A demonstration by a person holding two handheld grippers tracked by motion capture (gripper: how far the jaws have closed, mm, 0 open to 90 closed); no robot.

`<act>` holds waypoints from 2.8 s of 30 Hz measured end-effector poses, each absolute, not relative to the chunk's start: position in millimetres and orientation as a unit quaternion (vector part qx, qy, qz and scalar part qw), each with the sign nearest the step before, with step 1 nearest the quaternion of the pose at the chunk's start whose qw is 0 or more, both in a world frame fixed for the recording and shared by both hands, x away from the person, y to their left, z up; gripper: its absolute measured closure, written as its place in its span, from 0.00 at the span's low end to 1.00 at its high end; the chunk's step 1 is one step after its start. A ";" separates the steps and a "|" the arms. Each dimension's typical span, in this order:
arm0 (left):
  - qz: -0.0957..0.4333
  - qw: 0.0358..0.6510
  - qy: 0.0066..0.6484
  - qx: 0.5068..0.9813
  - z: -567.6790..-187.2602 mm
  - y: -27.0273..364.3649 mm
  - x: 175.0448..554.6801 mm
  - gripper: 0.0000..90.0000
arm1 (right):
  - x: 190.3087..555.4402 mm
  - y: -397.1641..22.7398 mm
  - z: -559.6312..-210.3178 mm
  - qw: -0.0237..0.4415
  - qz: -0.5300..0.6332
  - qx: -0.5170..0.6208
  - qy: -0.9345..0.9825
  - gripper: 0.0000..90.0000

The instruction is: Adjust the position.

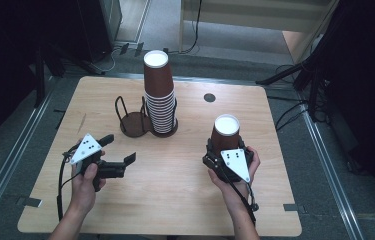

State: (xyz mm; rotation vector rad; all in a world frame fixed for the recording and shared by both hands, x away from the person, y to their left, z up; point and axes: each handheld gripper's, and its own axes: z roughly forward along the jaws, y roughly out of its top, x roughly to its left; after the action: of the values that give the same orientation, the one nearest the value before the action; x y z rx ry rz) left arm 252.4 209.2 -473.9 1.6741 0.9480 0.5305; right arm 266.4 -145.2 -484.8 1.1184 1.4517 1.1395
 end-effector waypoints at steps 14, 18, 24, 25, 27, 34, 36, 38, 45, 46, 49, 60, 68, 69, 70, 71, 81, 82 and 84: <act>0.164 0.552 0.357 0.735 -468.2 186.2 257.1 0.02 | 259.8 -138.8 -502.4 0.481 0.442 0.412 0.635 0.15; 0.161 0.547 0.345 0.746 -465.5 177.8 253.7 0.02 | 257.5 -127.9 -505.8 0.505 0.420 0.381 0.651 0.15; 0.165 0.535 0.343 0.755 -465.6 171.7 253.5 0.02 | 252.8 -115.5 -510.5 0.526 0.401 0.342 0.667 0.14; 0.166 0.532 0.343 0.756 -466.1 172.0 253.9 0.02 | 252.1 -114.0 -511.4 0.528 0.401 0.336 0.669 0.14; 0.160 0.530 0.345 0.758 -467.6 173.1 255.4 0.02 | 250.6 -110.9 -513.3 0.533 0.397 0.327 0.672 0.14; 0.149 0.529 0.337 0.764 -468.7 167.4 255.1 0.02 | 248.3 -103.3 -521.0 0.543 0.387 0.299 0.683 0.14; 0.147 0.527 0.336 0.767 -469.1 165.6 254.9 0.02 | 246.8 -100.3 -523.2 0.540 0.392 0.288 0.687 0.14; 0.146 0.526 0.334 0.768 -469.3 164.0 254.3 0.02 | 245.8 -97.8 -524.3 0.541 0.389 0.284 0.689 0.14; 0.135 0.524 0.327 0.775 -469.6 159.2 252.6 0.02 | 240.5 -84.1 -533.0 0.543 0.383 0.243 0.706 0.14; 0.135 0.524 0.326 0.775 -469.4 158.5 252.1 0.04 | 239.8 -82.5 -533.7 0.542 0.387 0.237 0.708 0.14; 0.137 0.523 0.321 0.778 -468.8 156.3 251.2 0.04 | 237.5 -78.4 -535.0 0.543 0.387 0.224 0.711 0.14; 0.131 0.520 0.301 0.789 -467.1 146.9 246.8 0.05 | 231.8 -69.1 -540.5 0.547 0.379 0.190 0.722 0.14; 0.120 0.516 0.289 0.797 -468.5 142.5 245.9 0.08 | 227.7 -63.0 -544.7 0.549 0.374 0.164 0.729 0.14; 0.119 0.516 0.289 0.798 -468.5 142.1 245.5 0.08 | 227.3 -62.4 -545.3 0.549 0.374 0.162 0.730 0.14; 0.120 0.515 0.286 0.799 -468.5 141.5 245.2 0.08 | 226.9 -62.0 -545.7 0.549 0.374 0.159 0.730 0.14; 0.120 0.515 0.284 0.800 -468.5 141.2 245.1 0.09 | 226.4 -61.3 -546.3 0.549 0.374 0.154 0.731 0.14; 0.112 0.509 0.276 0.808 -469.8 136.4 243.5 0.11 | 222.5 -55.5 -552.3 0.551 0.368 0.127 0.738 0.14; 0.114 0.507 0.274 0.809 -469.7 136.2 243.3 0.12 | 222.2 -55.1 -552.6 0.550 0.368 0.126 0.739 0.14; 0.117 0.505 0.272 0.811 -469.9 135.5 242.7 0.14 | 221.2 -53.8 -553.4 0.551 0.369 0.121 0.739 0.14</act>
State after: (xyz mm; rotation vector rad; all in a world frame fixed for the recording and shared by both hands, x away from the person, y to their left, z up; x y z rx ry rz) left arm 242.7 135.5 -469.9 1.9568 0.6575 0.2836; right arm 221.2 -53.8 -553.4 0.2853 1.7490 0.8732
